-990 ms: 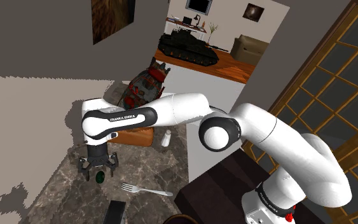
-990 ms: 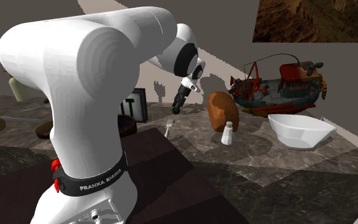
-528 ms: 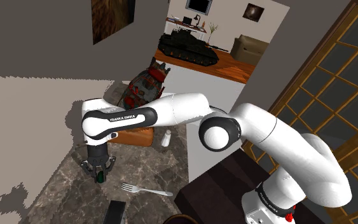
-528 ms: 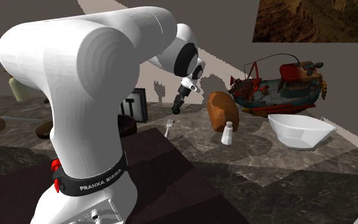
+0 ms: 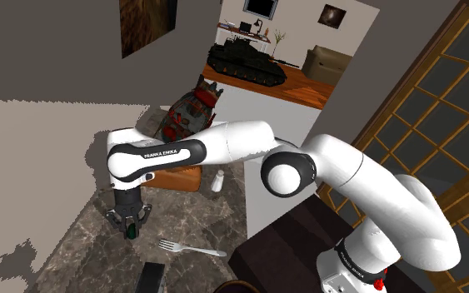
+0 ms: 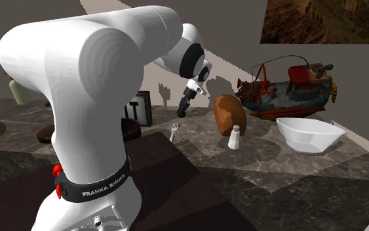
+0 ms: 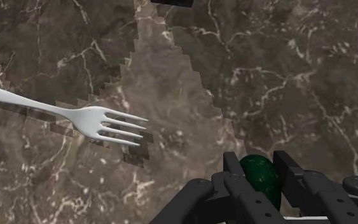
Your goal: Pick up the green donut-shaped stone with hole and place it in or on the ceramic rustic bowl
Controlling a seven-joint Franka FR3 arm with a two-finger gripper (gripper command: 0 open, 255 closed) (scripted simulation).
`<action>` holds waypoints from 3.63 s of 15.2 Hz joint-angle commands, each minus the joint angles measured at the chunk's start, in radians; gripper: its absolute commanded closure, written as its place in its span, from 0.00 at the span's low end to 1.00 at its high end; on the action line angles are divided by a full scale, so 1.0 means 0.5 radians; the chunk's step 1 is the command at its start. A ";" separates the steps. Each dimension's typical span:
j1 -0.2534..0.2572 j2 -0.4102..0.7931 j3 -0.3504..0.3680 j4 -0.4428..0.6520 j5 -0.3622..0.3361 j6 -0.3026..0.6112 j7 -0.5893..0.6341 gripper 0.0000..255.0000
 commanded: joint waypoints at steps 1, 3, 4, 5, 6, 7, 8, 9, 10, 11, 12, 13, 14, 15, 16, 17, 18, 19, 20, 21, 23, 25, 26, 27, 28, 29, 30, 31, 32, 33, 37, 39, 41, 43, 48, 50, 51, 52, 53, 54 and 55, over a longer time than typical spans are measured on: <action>-0.010 -0.049 0.004 -0.052 0.003 0.004 0.006 1.00; -0.023 -0.109 0.008 -0.113 0.007 0.004 0.013 1.00; -0.029 -0.138 0.011 -0.140 0.009 0.003 0.017 1.00; -0.034 -0.165 0.013 -0.165 0.011 0.000 0.021 1.00; -0.039 -0.192 0.016 -0.188 0.013 -0.003 0.025 1.00; -0.044 -0.217 0.018 -0.210 0.015 -0.007 0.029 1.00; -0.049 -0.242 0.021 -0.229 0.017 -0.012 0.033 1.00; -0.053 -0.267 0.023 -0.248 0.019 -0.017 0.037 1.00; -0.057 -0.290 0.026 -0.265 0.021 -0.023 0.041 1.00; -0.061 -0.313 0.028 -0.281 0.024 -0.030 0.045 1.00; -0.065 -0.335 0.031 -0.295 0.026 -0.037 0.049 1.00; -0.069 -0.357 0.033 -0.309 0.028 -0.045 0.053 1.00; -0.073 -0.378 0.036 -0.321 0.030 -0.053 0.057 1.00; -0.076 -0.399 0.038 -0.332 0.032 -0.062 0.062 1.00; -0.079 -0.419 0.041 -0.343 0.034 -0.072 0.066 1.00; -0.082 -0.438 0.043 -0.352 0.036 -0.081 0.070 1.00; -0.085 -0.457 0.046 -0.360 0.039 -0.092 0.074 1.00; -0.088 -0.476 0.049 -0.367 0.041 -0.102 0.079 1.00; -0.091 -0.494 0.051 -0.374 0.043 -0.113 0.083 1.00; -0.093 -0.511 0.054 -0.379 0.045 -0.125 0.088 1.00; -0.098 -0.545 0.058 -0.387 0.049 -0.149 0.097 1.00; -0.102 -0.577 0.063 -0.392 0.053 -0.175 0.106 1.00; -0.104 -0.592 0.066 -0.392 0.055 -0.189 0.111 1.00; -0.106 -0.608 0.068 -0.394 0.058 -0.202 0.115 1.00; -0.107 -0.622 0.071 -0.392 0.060 -0.217 0.120 1.00; -0.109 -0.635 0.073 -0.390 0.062 -0.232 0.125 1.00; -0.110 -0.649 0.075 -0.387 0.064 -0.247 0.130 1.00; -0.111 -0.662 0.078 -0.384 0.066 -0.262 0.135 1.00; -0.112 -0.674 0.080 -0.379 0.068 -0.278 0.140 1.00; -0.113 -0.686 0.082 -0.374 0.069 -0.295 0.145 1.00; -0.188 -0.961 0.117 -0.828 0.116 -0.118 0.142 1.00; -0.241 -1.157 0.147 -1.180 0.159 0.039 0.131 1.00; -0.282 -1.325 0.179 -1.475 0.206 0.168 0.118 1.00; -0.316 -1.478 0.212 -1.735 0.256 0.280 0.104 1.00; -0.381 -1.823 0.304 -2.287 0.404 0.507 0.059 1.00; -0.399 -1.953 0.345 -2.481 0.475 0.580 0.037 1.00; -0.407 -2.017 0.366 -2.574 0.514 0.614 0.024 1.00; -0.413 -2.082 0.388 -2.664 0.554 0.645 0.011 1.00; -0.418 -2.146 0.410 -2.751 0.598 0.674 -0.004 1.00; -0.422 -2.210 0.433 -2.835 0.643 0.700 -0.019 1.00; -0.424 -2.275 0.456 -2.918 0.692 0.724 -0.035 1.00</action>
